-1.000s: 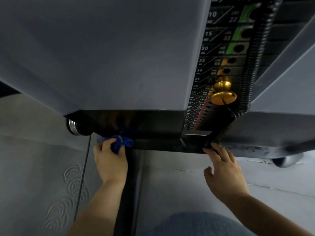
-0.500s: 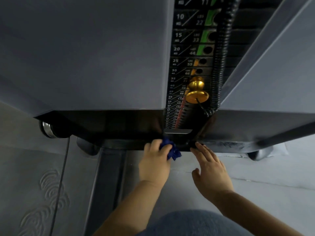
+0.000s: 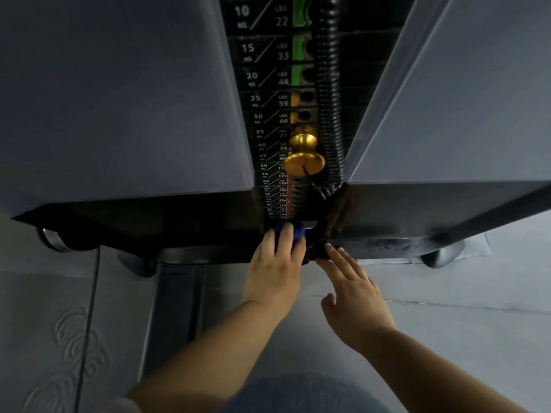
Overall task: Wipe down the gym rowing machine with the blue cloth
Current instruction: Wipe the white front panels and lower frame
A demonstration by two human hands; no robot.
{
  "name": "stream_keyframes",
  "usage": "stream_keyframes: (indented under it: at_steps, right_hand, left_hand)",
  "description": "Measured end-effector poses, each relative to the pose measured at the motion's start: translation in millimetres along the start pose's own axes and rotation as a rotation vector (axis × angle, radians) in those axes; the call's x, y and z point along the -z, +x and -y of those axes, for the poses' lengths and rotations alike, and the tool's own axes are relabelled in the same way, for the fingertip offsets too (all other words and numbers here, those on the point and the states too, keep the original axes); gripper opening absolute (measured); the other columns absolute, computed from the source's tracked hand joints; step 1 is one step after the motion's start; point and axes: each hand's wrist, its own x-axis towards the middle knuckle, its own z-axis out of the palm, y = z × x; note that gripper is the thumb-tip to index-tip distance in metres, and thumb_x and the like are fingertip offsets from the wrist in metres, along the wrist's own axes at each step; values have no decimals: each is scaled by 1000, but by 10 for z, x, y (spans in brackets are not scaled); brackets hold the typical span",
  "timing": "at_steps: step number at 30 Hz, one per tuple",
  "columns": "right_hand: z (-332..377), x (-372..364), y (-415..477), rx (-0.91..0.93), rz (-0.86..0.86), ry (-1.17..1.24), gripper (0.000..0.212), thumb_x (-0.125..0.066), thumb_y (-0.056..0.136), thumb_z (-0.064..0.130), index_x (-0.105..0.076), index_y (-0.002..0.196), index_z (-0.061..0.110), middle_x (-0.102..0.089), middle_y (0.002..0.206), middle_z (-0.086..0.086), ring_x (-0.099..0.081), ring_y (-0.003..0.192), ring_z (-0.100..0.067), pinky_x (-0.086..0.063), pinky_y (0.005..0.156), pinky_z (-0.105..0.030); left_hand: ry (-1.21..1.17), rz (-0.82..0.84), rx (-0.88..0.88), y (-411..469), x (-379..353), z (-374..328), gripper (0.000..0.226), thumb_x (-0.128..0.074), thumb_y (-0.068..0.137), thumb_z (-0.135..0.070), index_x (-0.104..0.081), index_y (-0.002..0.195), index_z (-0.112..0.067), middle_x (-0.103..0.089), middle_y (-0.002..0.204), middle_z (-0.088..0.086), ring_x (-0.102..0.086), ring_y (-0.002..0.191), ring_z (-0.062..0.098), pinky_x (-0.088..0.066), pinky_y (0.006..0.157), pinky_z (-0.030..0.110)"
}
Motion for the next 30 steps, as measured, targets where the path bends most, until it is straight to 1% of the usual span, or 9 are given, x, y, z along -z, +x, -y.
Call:
stream_keyframes:
  at_steps: [2,7,10,15,19,21,23,26,30]
  right_hand:
    - [-23,28,7,10,2,-10,69,-44,99,21,-9,156,38,10,162,18,12,150,-6,6,117,-24]
    - [-49,-9,-12,31,14,-45,69,-42,99,22,-7,156,36,21,152,20,23,142,-1,8,115,-24]
    - [-3,-41,-45,12,17,-4,70,-43,99,22,-5,156,37,23,152,20,27,136,0,8,114,-24]
    - [-60,-6,-19,24,32,-43,70,-41,98,22,-5,156,37,21,156,19,25,139,1,9,114,-24]
    - [-63,10,-40,36,36,-33,69,-41,99,22,-6,156,36,21,155,19,19,146,-3,8,114,-23]
    - [-64,-1,-37,40,20,-8,70,-42,98,21,-7,157,36,14,160,17,17,146,-1,8,113,-21]
    - [-68,-14,-41,32,9,9,70,-44,97,19,-11,157,34,5,164,15,11,149,-3,5,112,-19]
    - [-78,-38,-74,3,-56,86,67,-49,97,20,-19,156,30,-9,164,11,-7,150,-8,-13,117,-22]
    - [30,-129,-67,-64,-184,366,67,-61,95,34,-29,153,25,-35,151,9,-49,126,-9,-46,101,-25]
  left_hand:
    - [21,32,-3,-37,45,26,77,-89,50,-15,-65,123,-9,-58,125,19,-58,104,39,-55,81,45]
    - [-152,34,67,225,163,-180,61,-91,51,-15,-62,104,-12,-66,99,16,-65,82,32,-55,54,33]
    - [-238,-8,-13,186,98,-102,56,-83,60,-11,-56,110,-11,-64,109,17,-66,87,33,-56,54,33]
    - [36,-122,-152,128,187,212,29,-67,63,-9,-72,92,-8,-62,82,13,-60,62,26,-48,51,32]
    - [46,-6,-116,118,319,181,25,-75,51,-3,-69,75,-6,-59,76,14,-55,50,25,-42,38,27]
    - [15,97,-51,187,364,104,41,-79,65,-7,-68,104,-6,-60,101,18,-63,75,29,-51,51,33]
    - [-86,216,-20,220,316,63,51,-57,95,-17,-43,144,-17,-44,141,11,-53,117,29,-50,86,37]
    - [-367,253,51,183,320,29,55,-45,103,-24,-26,154,-31,-27,159,-4,-40,136,19,-36,106,30]
    - [-663,379,55,-230,335,199,67,-46,102,-23,-8,152,-47,9,161,-23,-39,134,5,-40,107,25]
